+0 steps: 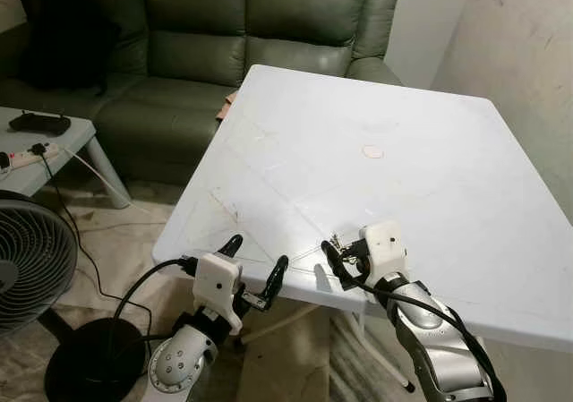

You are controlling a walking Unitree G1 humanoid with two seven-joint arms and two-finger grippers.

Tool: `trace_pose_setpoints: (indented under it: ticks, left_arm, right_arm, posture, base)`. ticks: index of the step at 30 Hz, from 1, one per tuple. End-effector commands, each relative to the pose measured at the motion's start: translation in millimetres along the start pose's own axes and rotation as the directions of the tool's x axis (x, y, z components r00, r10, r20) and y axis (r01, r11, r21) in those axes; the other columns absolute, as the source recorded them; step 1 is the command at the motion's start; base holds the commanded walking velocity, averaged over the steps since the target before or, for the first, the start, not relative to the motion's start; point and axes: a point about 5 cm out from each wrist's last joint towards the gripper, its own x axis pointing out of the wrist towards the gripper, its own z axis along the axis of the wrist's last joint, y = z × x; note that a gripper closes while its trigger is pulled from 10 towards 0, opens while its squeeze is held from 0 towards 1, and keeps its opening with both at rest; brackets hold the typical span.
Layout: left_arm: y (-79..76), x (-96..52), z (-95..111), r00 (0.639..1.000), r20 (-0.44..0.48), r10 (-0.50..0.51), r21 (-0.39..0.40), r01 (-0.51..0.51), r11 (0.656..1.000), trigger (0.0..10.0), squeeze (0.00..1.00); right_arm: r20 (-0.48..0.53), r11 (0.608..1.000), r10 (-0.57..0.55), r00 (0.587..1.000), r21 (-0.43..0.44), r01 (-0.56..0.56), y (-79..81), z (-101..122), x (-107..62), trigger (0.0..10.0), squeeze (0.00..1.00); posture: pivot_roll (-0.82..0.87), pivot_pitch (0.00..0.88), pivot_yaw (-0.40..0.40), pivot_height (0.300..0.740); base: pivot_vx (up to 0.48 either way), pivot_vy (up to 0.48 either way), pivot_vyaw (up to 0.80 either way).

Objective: Hang keys on a hook

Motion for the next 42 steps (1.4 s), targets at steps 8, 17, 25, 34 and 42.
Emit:
trace_pose_setpoints:
  ticks: [8, 17, 25, 34, 42]
  left_arm:
    - [-0.6, 0.1, 3, 1.0, 0.005, 0.008, 0.005, -0.008, 1.0, 10.0, 0.0]
    - [-0.5, 1.4, 4, 1.0, 0.007, 0.012, 0.001, -0.012, 1.0, 10.0, 0.0]
    - [-0.4, 1.7, 4, 1.0, 0.008, 0.018, 0.001, -0.018, 1.0, 10.0, 0.0]
    - [-0.2, 2.5, 5, 1.0, 0.011, 0.019, 0.004, -0.019, 1.0, 10.0, 0.0]
    - [0.5, 3.5, 6, 1.0, 0.014, 0.018, 0.005, -0.018, 1.0, 10.0, 0.0]
  right_arm:
    - [-0.036, 1.0, -0.028, 0.999, -0.01, 0.028, -3.2, -6, -8.1, 0.0, 0.0]
    - [-0.028, 0.999, -0.04, 0.999, 0.009, 0.04, -2.3, -4, -7.4, 0.5, 0.0]
    - [-0.036, 0.998, -0.052, 0.998, 0.032, 0.053, -0.2, -2, -4.3, 2.6, 0.0]
    - [-0.07, 0.994, -0.074, 0.995, 0.076, 0.079, 10.6, -7, 1.6, 10.0, 0.0]
    - [-0.089, 0.991, -0.12, 0.989, 0.048, 0.124, 11.5, -9, 3.2, 10.0, 0.0]
  posture:
    - [0.0, 0.0, -0.077, 0.74]
    - [0.0, 0.0, -0.075, 0.74]
    - [0.0, 0.0, -0.076, 0.74]
    - [0.0, 0.0, -0.073, 0.74]
    - [0.0, 0.0, -0.069, 0.74]
  base:
    - [0.0, 0.0, 0.0]
    - [0.0, 0.0, 0.0]
    - [0.0, 0.0, 0.0]
    - [0.0, 0.0, 0.0]
    - [0.0, 0.0, 0.0]
